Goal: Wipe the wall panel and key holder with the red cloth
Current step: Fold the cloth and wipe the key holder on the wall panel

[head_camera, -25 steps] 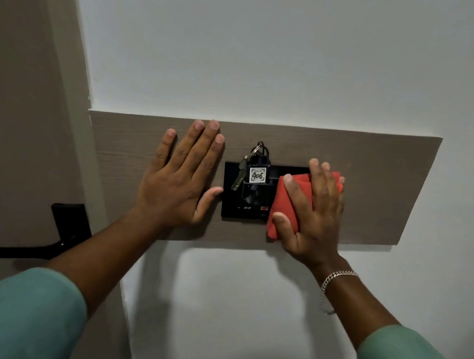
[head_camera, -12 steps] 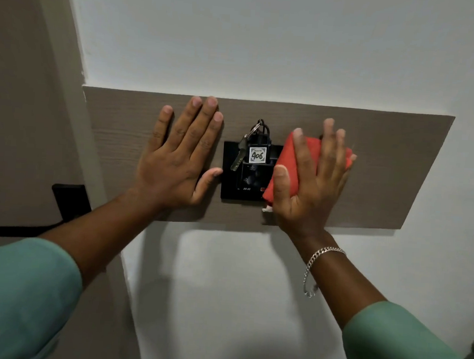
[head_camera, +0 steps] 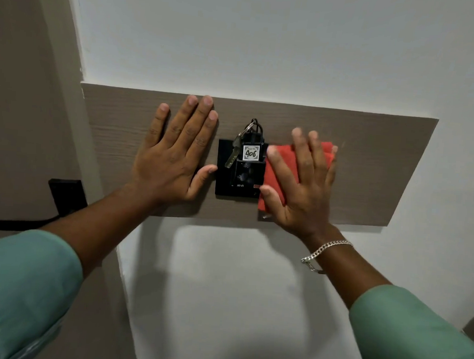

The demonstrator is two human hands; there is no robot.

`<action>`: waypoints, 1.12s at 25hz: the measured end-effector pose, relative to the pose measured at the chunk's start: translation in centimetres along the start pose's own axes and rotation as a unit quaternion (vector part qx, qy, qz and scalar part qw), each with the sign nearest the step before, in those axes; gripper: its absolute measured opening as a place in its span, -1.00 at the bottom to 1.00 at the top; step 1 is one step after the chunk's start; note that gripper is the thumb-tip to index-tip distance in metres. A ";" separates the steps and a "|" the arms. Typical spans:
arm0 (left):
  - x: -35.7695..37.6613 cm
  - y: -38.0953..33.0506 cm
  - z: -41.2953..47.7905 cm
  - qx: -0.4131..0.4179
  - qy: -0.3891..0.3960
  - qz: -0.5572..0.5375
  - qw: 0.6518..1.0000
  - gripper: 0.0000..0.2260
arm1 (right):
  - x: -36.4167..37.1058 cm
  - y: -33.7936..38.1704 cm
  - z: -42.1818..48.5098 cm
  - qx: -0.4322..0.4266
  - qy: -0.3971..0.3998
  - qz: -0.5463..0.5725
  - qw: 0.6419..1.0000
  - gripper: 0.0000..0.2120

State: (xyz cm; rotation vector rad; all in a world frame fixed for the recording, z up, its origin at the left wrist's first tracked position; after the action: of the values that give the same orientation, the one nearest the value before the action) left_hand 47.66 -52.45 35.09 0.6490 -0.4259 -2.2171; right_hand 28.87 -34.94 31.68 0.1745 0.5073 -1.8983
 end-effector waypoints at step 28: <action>0.2 0.2 0.0 -0.008 0.013 -0.025 1.000 -0.28 | 0.0 5.4 1.7 0.043 -0.031 0.095 0.994 -0.46</action>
State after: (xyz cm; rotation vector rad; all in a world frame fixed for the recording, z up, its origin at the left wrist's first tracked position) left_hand 47.71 -52.69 35.10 0.6860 -0.3826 -2.2552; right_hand 34.00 -37.31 31.77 0.2124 0.3550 -1.7336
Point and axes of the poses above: each hand's wrist, its own z-axis towards the middle knuckle, its own x-axis out of the palm, y = z × x, the point moved 1 cm from there along z, towards the middle knuckle, and after that the axes turned 10 degrees about y, right-handed, at the moved point
